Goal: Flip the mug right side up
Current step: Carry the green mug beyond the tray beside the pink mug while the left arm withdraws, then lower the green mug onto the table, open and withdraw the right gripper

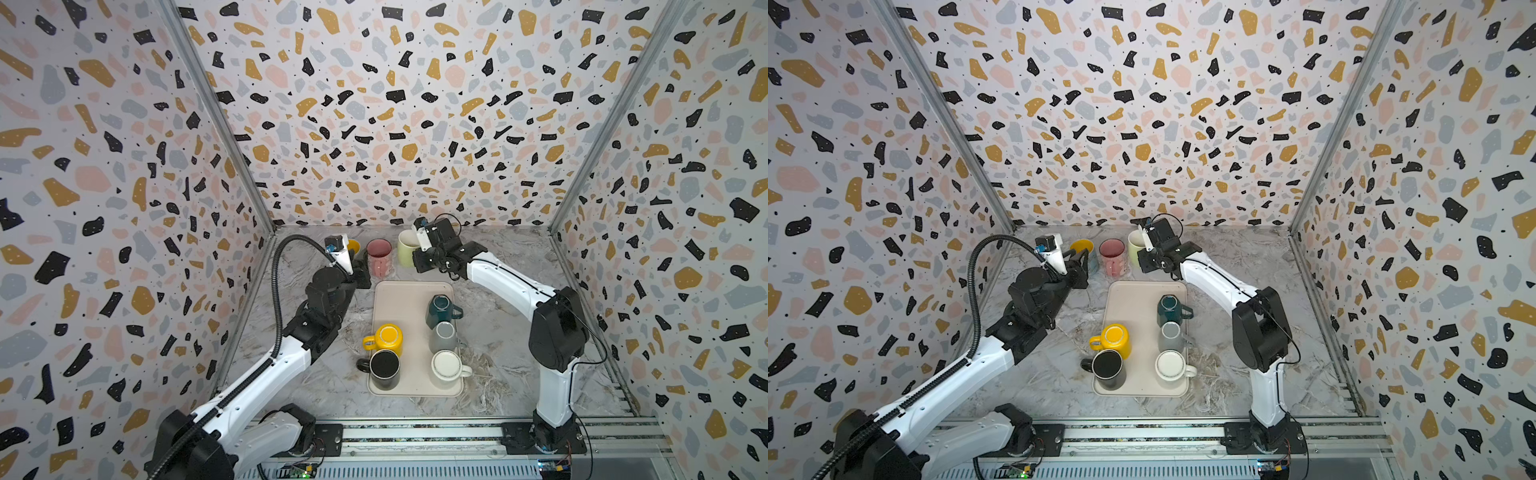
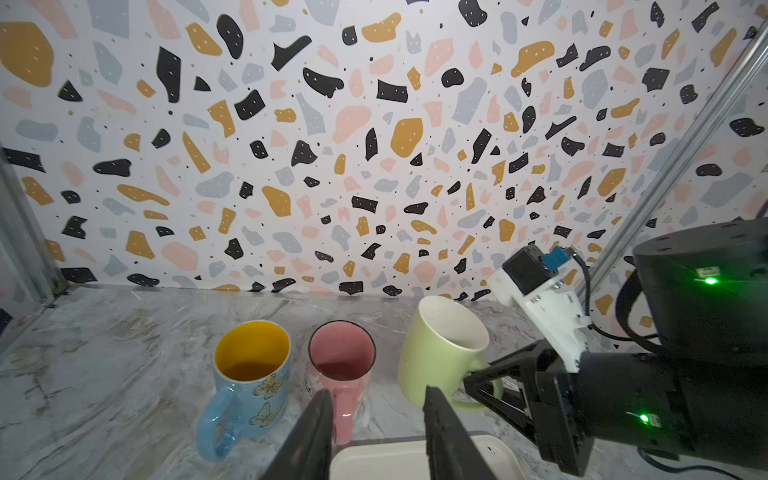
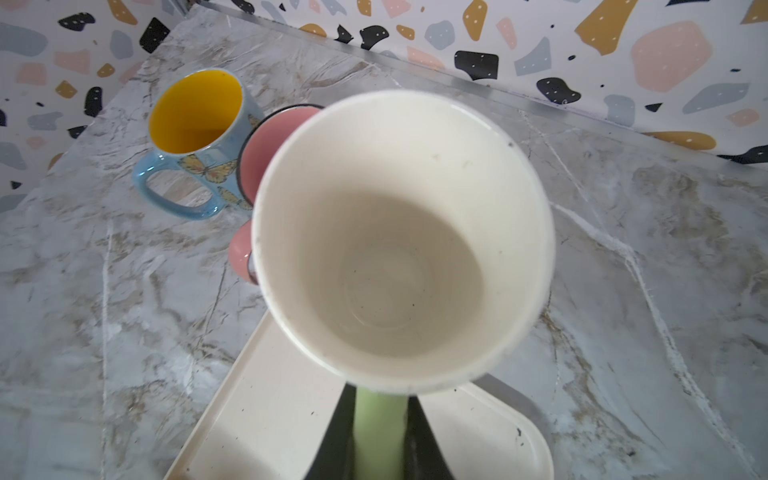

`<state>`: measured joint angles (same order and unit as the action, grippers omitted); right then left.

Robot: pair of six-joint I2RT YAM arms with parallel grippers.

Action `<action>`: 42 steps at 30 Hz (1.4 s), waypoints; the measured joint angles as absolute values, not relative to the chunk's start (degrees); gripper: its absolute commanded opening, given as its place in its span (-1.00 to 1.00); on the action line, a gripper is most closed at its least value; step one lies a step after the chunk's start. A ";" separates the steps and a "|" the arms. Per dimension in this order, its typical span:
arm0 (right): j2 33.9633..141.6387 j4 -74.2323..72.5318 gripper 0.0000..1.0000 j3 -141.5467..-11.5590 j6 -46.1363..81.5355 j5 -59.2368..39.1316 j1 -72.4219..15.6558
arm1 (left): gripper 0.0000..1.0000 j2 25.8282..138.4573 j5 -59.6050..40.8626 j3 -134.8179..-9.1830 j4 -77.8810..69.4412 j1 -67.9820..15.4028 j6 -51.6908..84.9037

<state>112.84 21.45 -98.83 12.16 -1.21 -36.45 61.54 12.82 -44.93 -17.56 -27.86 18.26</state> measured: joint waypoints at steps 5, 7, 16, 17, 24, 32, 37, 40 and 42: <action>116.05 21.43 -1.00 -99.77 12.58 1.65 -37.10 | -0.25 63.90 5.48 -44.93 -17.45 -23.86 23.20; 117.23 21.45 -1.00 -99.79 12.78 2.22 -37.39 | -0.25 64.58 2.74 -44.93 -17.41 -22.65 24.67; 119.74 21.02 -1.00 -100.60 13.87 3.70 -37.85 | -0.25 64.93 -4.05 -44.93 -18.11 -19.77 28.77; 120.01 20.82 -1.00 -101.01 13.93 3.97 -37.85 | -0.25 64.93 -4.38 -44.95 -18.09 -19.62 29.15; 121.27 19.81 -1.00 -102.56 14.96 5.98 -37.91 | -0.25 64.86 -5.76 -44.93 -18.09 -18.74 29.82; 123.07 19.70 -1.00 -102.59 15.62 7.31 -37.95 | -0.24 64.38 -6.04 -44.93 -18.06 -18.26 29.82; 124.46 19.70 -1.00 -102.59 15.79 7.40 -38.17 | -0.25 64.27 -6.17 -44.73 -18.04 -18.04 29.85; 124.90 19.70 -1.00 -102.59 15.84 7.40 -38.35 | -0.25 64.23 -6.17 -44.71 -18.02 -18.00 29.82; 124.99 19.73 -1.00 -102.59 15.97 7.40 -38.39 | -0.24 64.03 -6.17 -44.62 -18.04 -17.98 29.82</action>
<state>124.99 19.73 -102.59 15.97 7.40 -38.39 64.03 -6.17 -44.62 -18.04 -17.98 29.82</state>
